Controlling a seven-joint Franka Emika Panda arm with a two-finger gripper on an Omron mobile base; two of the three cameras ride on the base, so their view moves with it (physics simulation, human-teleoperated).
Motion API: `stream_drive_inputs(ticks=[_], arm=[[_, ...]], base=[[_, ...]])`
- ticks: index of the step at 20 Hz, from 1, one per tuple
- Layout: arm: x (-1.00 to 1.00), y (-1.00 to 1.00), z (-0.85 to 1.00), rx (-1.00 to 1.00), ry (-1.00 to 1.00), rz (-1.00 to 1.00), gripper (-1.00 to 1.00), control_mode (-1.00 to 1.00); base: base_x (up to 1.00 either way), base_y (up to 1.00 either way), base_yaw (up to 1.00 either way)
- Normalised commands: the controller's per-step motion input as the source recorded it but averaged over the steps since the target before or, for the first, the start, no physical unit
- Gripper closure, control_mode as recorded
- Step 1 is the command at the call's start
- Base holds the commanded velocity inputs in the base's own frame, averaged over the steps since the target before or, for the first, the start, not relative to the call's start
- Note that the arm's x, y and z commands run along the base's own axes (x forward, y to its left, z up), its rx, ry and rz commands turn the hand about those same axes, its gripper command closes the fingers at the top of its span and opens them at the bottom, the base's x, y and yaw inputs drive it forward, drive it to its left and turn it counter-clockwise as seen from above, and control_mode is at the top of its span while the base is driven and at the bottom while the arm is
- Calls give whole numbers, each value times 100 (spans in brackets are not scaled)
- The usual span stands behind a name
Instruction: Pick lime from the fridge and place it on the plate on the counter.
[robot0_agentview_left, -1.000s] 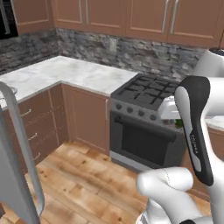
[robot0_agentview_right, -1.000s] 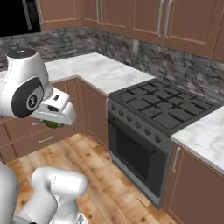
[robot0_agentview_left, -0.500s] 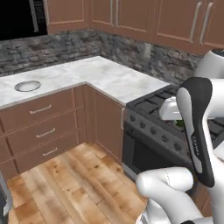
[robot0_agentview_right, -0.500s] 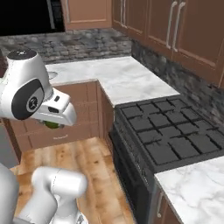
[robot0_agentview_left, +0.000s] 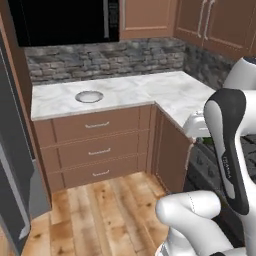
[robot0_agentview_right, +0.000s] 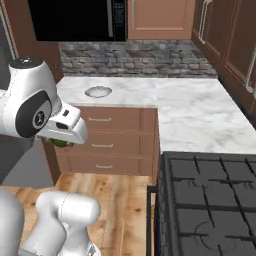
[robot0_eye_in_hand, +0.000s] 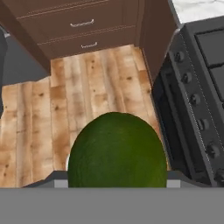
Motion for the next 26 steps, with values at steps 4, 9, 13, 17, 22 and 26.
stream_drive_inputs(ticks=[4,9,13,17,22,26], arm=[[0,0,0,0,0,0,100,100],[0,0,0,0,0,0,100,100],[0,0,0,0,0,0,100,100],[0,0,0,0,0,0,100,100],[0,0,0,0,0,0,100,100],[0,0,0,0,0,0,100,100]], base=[[99,28,23],[99,10,7],[99,0,6],[98,17,11],[72,23,20],[55,13,21]])
